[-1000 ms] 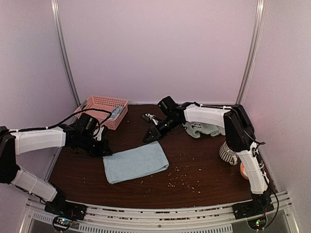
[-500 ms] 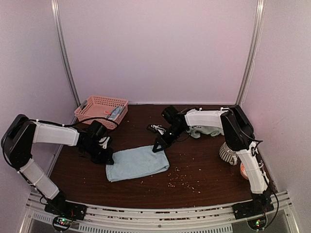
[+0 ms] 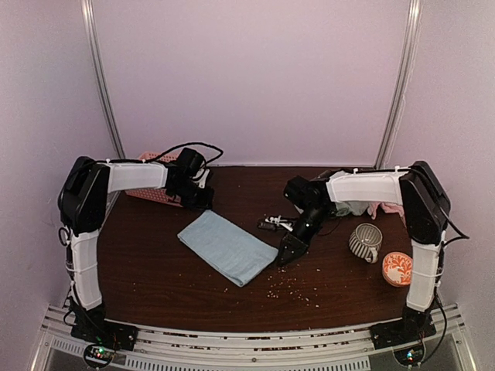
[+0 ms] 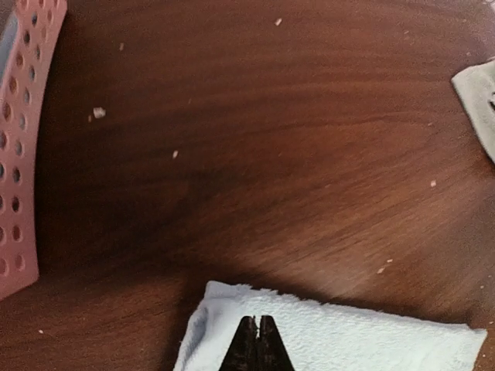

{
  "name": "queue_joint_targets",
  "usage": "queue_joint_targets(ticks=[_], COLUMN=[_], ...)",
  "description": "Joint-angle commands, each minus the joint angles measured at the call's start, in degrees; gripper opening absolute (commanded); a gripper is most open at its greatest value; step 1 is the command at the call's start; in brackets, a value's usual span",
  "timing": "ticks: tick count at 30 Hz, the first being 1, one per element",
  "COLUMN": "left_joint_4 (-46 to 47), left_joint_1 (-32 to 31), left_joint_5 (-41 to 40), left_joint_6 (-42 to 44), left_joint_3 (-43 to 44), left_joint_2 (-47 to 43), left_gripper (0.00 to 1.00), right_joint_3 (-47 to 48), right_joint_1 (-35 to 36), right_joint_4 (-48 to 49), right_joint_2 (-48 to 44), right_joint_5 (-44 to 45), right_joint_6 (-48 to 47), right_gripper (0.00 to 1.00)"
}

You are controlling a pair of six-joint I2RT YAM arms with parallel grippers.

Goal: Roll the towels
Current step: Rotate the towel at the center of the board, then smooth out the towel at the center of the board.

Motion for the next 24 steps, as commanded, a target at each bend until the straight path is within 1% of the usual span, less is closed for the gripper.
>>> queue_joint_targets(ticks=[1,3,5,8,12,17,19,24], left_joint_4=[-1.5,-1.5,-1.1,1.9,6.1,7.5,8.4,8.9], left_joint_1=[-3.4,-5.7,-9.1,-13.8,-18.8,-23.3,-24.6,-26.7], left_joint_5=[1.1,2.5,4.1,7.9,10.9,12.6,13.6,13.4], left_joint_6=[2.9,3.4,3.9,4.2,3.0,2.2,1.3,1.4], left_joint_3=[3.4,1.4,-2.0,-8.8,-15.6,-19.5,-20.1,-21.0], left_joint_2=[-6.1,-8.7,-11.6,-16.5,-19.5,-17.1,-15.4,-11.7], left_gripper=[0.0,0.0,0.02,0.07,0.07,0.0,0.0,0.0], right_joint_3=[0.4,1.0,2.0,4.5,6.8,5.7,4.8,3.5], right_joint_1=[-3.1,-6.0,-9.1,-13.0,-15.8,-16.0,-16.0,-16.0], right_joint_4=[-3.2,-2.6,-1.7,-0.2,2.0,3.6,4.4,4.6], right_joint_2=[-6.9,-7.1,-6.2,-4.2,-2.9,-3.6,-4.3,-5.7], right_joint_5=[-4.6,-4.9,-4.5,-4.3,-2.8,-3.6,-3.9,-3.1], right_joint_6=[-5.7,-6.0,-5.6,-3.9,-2.3,-1.9,-1.7,-1.8], right_gripper=[0.21,0.22,0.22,0.18,0.18,0.18,0.19,0.19])
